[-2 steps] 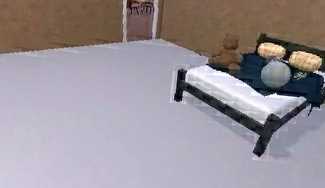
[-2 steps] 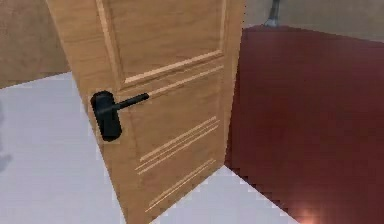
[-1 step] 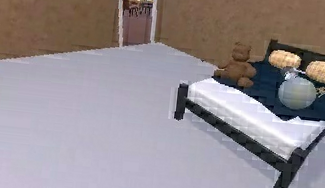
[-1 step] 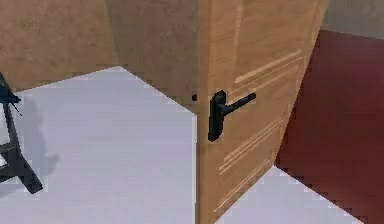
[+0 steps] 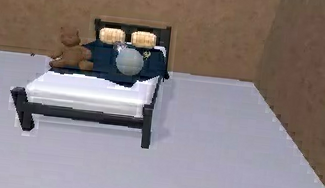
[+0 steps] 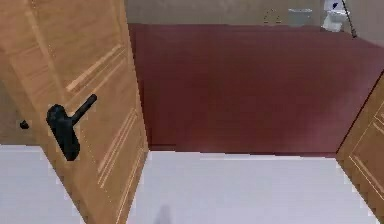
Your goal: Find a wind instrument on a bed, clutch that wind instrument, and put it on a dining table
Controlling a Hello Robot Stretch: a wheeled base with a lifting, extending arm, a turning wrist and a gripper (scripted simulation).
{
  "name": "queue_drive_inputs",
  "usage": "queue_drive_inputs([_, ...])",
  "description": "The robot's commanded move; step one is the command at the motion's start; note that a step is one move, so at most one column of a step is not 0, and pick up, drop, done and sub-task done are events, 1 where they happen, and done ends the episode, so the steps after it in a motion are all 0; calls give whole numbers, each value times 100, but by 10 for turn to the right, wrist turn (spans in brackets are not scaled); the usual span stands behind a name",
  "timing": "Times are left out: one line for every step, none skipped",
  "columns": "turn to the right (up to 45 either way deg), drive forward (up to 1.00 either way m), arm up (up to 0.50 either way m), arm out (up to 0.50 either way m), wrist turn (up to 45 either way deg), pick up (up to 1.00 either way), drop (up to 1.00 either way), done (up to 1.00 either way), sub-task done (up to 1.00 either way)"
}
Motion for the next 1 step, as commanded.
queue_drive_inputs([0,85,0,0,0,0,0,0,0])
